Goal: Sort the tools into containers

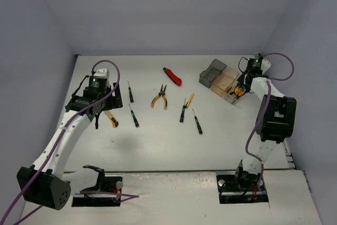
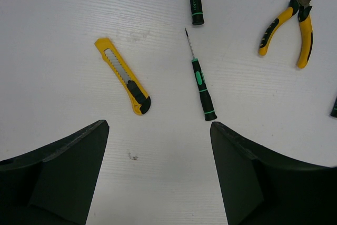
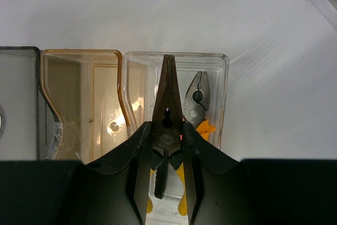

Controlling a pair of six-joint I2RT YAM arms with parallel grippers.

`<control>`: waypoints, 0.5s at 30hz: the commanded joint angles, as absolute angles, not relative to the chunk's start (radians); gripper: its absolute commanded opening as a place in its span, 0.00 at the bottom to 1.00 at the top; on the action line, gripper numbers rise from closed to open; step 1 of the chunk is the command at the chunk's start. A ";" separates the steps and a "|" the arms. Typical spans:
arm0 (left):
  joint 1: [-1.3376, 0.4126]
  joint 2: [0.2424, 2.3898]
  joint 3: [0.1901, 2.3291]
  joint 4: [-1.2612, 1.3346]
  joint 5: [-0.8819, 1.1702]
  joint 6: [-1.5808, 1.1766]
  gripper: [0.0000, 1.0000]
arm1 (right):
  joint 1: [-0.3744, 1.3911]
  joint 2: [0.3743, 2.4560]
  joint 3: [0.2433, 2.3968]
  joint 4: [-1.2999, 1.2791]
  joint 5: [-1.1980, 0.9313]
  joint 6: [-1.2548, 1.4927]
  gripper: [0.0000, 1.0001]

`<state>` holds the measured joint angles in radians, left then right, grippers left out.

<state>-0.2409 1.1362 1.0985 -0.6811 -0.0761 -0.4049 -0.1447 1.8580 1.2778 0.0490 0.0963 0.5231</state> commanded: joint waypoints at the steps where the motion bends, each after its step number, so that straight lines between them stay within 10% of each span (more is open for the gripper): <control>1: -0.235 1.134 1.111 -0.654 -0.087 -0.410 0.75 | -0.147 1.816 1.301 0.121 0.095 0.509 0.11; 8: -0.235 1.132 1.111 -0.655 -0.084 -0.410 0.75 | -0.133 1.690 1.279 0.114 0.165 0.436 0.57; 15: -0.235 1.127 1.112 -0.654 -0.081 -0.411 0.75 | 0.001 1.558 1.275 0.074 0.207 0.342 0.62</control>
<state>-0.2409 1.1366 1.0985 -0.6811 -0.0757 -0.4049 -0.1132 1.6898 1.2594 0.0414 0.1544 0.4232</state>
